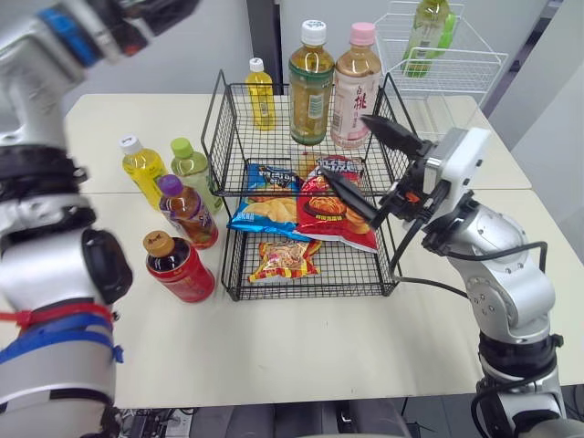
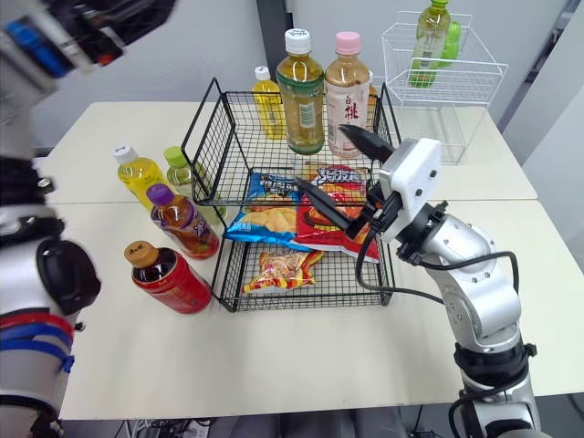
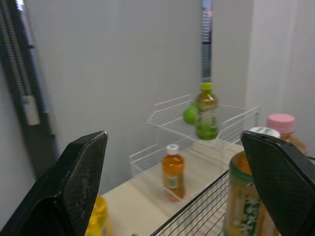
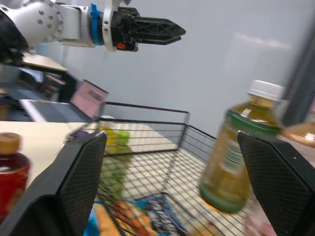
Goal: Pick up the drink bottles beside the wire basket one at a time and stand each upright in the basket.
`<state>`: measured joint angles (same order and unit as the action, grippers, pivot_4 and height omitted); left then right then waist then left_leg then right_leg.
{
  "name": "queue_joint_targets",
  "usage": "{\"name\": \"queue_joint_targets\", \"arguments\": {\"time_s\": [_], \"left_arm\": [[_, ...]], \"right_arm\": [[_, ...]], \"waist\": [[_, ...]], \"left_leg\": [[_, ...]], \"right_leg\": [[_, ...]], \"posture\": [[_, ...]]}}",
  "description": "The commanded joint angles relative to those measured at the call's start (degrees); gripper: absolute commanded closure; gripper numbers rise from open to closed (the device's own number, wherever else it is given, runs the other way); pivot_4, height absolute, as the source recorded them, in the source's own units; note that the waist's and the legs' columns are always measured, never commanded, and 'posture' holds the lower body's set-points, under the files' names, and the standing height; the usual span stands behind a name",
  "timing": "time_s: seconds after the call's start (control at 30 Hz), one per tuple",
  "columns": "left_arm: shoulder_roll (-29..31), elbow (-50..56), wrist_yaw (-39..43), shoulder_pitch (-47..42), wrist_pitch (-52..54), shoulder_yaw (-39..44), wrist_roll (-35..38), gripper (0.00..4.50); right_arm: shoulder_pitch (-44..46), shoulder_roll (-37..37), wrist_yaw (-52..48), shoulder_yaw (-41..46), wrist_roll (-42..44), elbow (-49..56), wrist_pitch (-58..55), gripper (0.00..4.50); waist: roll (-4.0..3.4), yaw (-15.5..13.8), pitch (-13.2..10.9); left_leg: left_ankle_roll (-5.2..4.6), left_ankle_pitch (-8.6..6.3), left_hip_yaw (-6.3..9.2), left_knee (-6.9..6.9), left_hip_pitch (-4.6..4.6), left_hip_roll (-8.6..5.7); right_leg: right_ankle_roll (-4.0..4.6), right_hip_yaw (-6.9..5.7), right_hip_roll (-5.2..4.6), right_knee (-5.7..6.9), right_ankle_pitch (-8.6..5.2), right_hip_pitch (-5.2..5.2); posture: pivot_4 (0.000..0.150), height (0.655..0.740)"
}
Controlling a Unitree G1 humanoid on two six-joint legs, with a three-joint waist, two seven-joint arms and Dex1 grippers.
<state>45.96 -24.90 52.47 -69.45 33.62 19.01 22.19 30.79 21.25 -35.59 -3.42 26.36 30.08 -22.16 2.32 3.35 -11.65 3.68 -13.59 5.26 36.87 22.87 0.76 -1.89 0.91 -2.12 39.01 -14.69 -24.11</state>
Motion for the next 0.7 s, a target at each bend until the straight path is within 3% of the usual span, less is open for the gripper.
{"name": "queue_joint_targets", "arguments": {"time_s": [0.03,0.17,0.3,0.53,0.7], "left_arm": [[4.84,11.72,-3.31,7.05,5.45,7.04,3.95,0.01],[8.97,23.69,-5.19,23.36,12.44,18.46,7.53,0.01],[8.55,34.25,-5.07,41.39,18.71,33.27,11.15,0.01],[-2.02,51.44,-3.23,71.68,27.85,56.72,20.87,0.01],[-9.67,57.53,-2.04,87.2,28.81,64.98,30.36,0.01]], "right_arm": [[2.42,0.95,-6.45,-1.02,4.63,-1.19,-0.46,0.0],[5.73,1.26,-12.19,-1.83,7.4,-5.55,-0.64,0.0],[8.27,1.32,-17.52,-2.54,10.39,-8.65,-1.57,0.0],[11.83,1.26,-25.03,-4.3,12.75,-12.98,-2.7,0.0],[13.4,1.48,-28.36,-4.5,13.55,-14.45,-3.53,0.0]], "waist": [[0.01,-0.09,0.0],[0.02,-0.09,0.02],[0.04,-0.09,0.03],[0.07,-0.36,0.06],[0.16,-1.16,0.11]], "left_leg": [[0.0,0.0,-0.01,0.01,-0.01,-0.01],[0.0,0.0,0.04,0.09,-0.05,0.01],[0.0,0.0,0.04,0.04,-0.07,0.04],[0.01,-0.01,-0.06,0.03,-0.17,0.06],[0.01,-0.01,-0.04,0.05,-0.31,0.1]], "right_leg": [[0.0,0.02,-0.01,0.01,0.0,0.01],[0.0,-0.03,-0.01,0.0,0.01,0.07],[0.01,-0.02,0.0,0.02,0.01,0.07],[0.02,0.02,-0.08,-0.01,0.01,0.12],[0.06,-0.02,-0.06,-0.1,-0.02,0.31]], "posture": [[0.15,0.74],[0.15,0.74],[0.15,0.74],[0.15,0.74],[0.15,0.74]]}}
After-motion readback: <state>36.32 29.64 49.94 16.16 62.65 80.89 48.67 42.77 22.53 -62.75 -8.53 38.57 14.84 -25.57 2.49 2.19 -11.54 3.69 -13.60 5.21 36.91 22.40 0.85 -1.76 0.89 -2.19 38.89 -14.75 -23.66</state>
